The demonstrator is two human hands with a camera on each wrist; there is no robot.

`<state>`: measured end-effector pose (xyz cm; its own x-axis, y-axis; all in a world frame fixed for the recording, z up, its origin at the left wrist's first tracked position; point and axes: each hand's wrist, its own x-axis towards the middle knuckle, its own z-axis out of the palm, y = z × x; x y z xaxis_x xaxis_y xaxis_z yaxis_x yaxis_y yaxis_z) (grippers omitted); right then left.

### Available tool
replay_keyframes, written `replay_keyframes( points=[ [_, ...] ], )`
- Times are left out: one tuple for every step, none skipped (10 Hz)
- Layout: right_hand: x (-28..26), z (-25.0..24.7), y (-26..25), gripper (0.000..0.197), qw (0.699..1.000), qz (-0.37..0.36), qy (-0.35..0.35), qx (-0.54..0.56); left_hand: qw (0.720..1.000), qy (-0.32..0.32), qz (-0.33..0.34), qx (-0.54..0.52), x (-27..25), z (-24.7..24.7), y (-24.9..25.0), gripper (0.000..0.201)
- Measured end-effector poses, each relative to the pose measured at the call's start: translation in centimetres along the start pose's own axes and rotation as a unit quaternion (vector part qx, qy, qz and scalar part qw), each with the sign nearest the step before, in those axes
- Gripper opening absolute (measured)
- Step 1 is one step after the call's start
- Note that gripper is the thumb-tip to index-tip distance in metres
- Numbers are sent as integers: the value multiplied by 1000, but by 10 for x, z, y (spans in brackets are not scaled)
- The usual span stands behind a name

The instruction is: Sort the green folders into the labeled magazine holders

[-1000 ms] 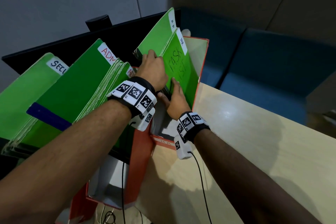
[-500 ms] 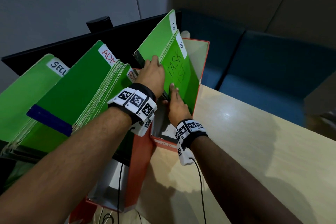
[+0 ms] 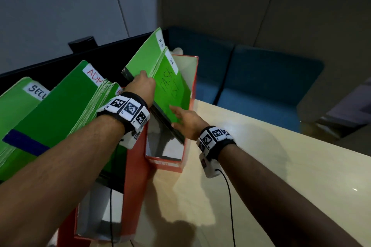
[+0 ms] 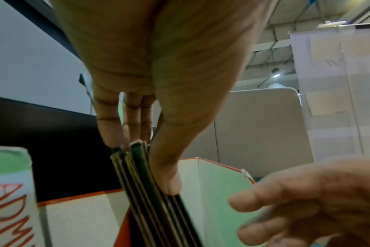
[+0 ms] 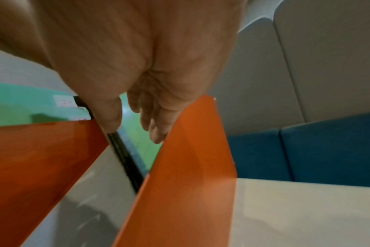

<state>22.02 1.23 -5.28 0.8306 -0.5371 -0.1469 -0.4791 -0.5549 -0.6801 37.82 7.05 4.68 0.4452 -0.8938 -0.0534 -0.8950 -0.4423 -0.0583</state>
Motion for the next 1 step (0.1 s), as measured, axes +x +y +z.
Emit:
replay_keyframes(
  points=[
    [-32,-43,10,56,999,-14,43,6,1000,-4,-5,4,2,-17,15,46]
  ],
)
